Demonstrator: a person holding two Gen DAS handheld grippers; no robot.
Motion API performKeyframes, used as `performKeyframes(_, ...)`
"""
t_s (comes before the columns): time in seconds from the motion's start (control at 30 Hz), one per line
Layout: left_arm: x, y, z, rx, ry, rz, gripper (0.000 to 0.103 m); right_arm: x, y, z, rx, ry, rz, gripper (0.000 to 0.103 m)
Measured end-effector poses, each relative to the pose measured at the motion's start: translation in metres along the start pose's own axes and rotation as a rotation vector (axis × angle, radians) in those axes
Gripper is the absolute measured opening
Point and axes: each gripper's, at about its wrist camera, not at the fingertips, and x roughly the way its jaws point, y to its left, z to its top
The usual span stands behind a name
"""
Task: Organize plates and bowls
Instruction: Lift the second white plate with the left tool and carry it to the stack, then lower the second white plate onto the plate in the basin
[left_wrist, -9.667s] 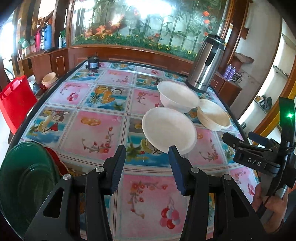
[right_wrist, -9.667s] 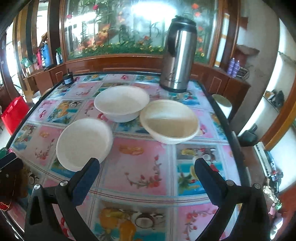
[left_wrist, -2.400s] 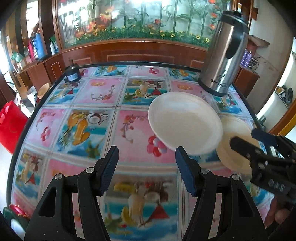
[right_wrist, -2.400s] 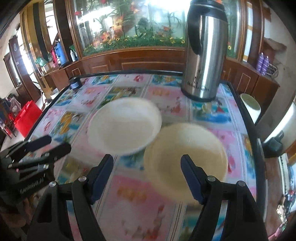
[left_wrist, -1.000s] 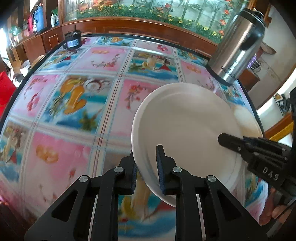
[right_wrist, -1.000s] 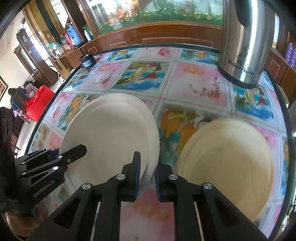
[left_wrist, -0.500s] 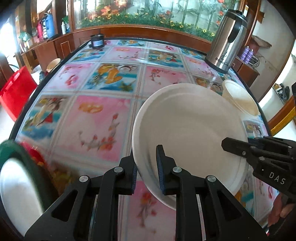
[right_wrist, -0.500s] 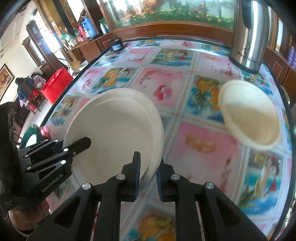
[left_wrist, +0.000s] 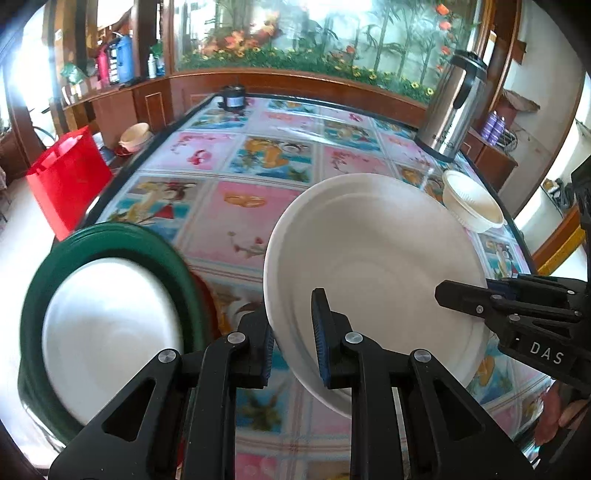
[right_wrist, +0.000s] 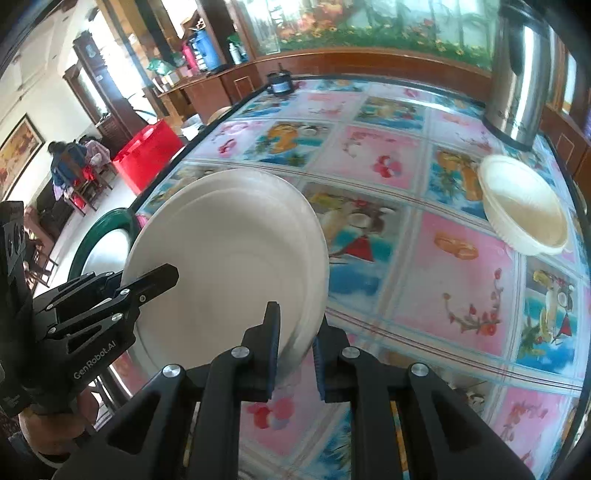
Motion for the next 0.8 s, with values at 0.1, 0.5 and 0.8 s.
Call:
performKeyframes(0.1,-0.007,0.012,-0.001,-0.019,-0.012,0.008,0.018,-0.003,0.016,0.002,-0.027,-0.01,0.004,0.017)
performKeyframes(0.5,-0.037,0.061,-0.006,-0.09,-0.052,0.042,0.018,0.003,0.066,0.018,-0.104,-0.02,0.049,0.017)
performKeyframes(0.8,-0.058,0.119,-0.016,-0.188,-0.077,0.105,0.018,0.027,0.123,0.033,-0.199,0.011,0.097,0.018)
